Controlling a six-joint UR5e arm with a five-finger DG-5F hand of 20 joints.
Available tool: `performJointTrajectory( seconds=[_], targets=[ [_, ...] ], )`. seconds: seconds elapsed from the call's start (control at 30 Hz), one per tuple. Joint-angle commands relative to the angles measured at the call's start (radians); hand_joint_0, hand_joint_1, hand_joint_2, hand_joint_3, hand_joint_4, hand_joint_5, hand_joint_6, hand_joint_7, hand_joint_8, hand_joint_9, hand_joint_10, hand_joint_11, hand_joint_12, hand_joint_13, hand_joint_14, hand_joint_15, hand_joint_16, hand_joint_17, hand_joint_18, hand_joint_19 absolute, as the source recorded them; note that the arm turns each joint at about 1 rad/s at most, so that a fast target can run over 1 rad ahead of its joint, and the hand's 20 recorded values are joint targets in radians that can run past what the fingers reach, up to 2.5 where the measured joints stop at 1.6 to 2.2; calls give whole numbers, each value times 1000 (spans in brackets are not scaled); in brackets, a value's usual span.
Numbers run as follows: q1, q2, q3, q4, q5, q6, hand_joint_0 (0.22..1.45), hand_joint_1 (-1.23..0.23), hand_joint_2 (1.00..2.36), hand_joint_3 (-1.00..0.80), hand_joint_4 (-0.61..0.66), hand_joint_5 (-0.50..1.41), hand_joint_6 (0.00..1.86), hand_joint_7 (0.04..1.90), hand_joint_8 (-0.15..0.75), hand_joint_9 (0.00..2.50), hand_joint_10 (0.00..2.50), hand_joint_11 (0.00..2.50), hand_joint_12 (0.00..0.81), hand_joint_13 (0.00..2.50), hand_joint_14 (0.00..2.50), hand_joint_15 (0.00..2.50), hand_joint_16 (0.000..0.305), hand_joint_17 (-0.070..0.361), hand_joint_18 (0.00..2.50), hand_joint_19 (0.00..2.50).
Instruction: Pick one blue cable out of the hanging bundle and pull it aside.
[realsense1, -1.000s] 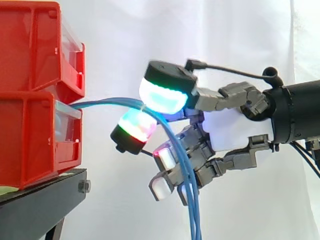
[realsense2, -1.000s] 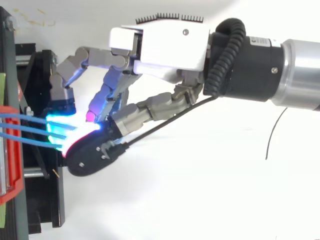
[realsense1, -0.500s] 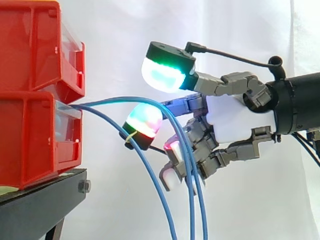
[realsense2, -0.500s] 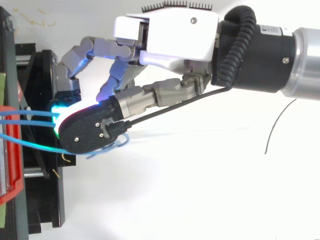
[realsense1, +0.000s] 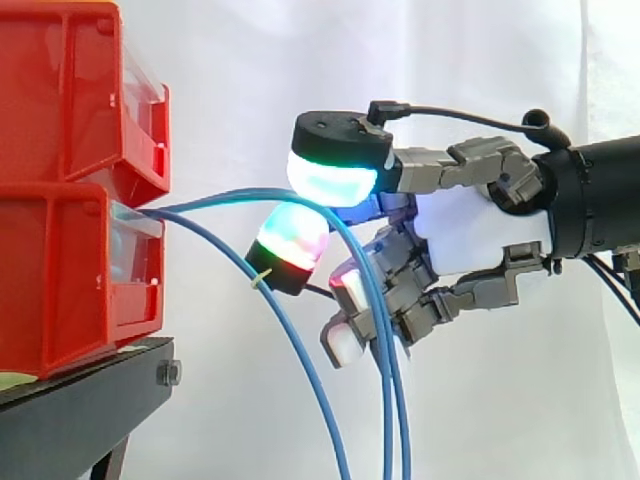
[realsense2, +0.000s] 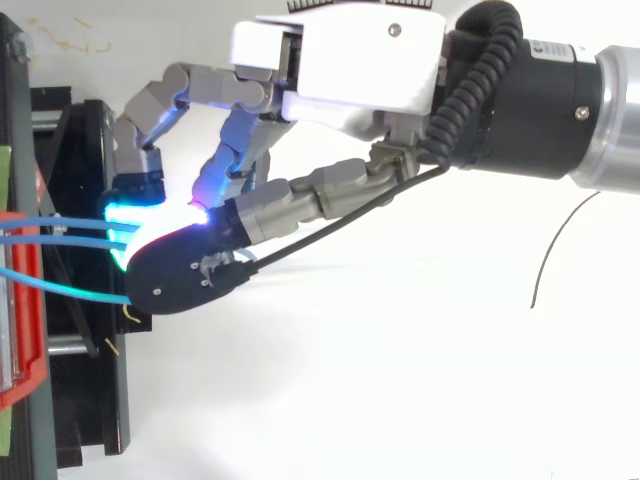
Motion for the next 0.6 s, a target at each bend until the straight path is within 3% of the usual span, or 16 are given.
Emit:
performJointTrajectory(
  seconds=[0.0,0.07,0.2,0.27,0.37,0.47,0.57],
  targets=[
    [0,0,0,0,-1,-1,719,-906,1011,-375,-155,-159,926,925,239,1106,18,657,343,935,22,576,43,96,886,711],
    [0,0,0,0,-1,-1,763,-894,1000,-500,-207,-165,932,884,234,1096,23,665,337,938,21,569,42,95,897,695],
    [0,1,0,0,-1,-1,733,-899,1000,-500,-170,-170,932,795,228,1099,20,667,329,945,21,575,41,93,905,701],
    [-2,1,0,-2,-1,-1,649,-928,1000,-500,-76,-163,924,815,226,1109,18,672,331,958,21,598,41,93,906,719],
    [-3,0,0,-2,-1,-1,530,-890,1000,-500,-39,-160,926,814,247,1139,20,674,347,973,21,615,45,101,919,746],
    [-3,1,0,-2,-1,-1,448,-676,1000,-500,-13,-148,921,804,301,1197,16,673,388,1009,21,613,54,121,953,749],
    [-5,0,0,-2,-1,-1,467,-446,1000,-500,-17,-136,904,840,309,1219,19,660,393,1017,20,637,54,122,936,776]
  ],
)
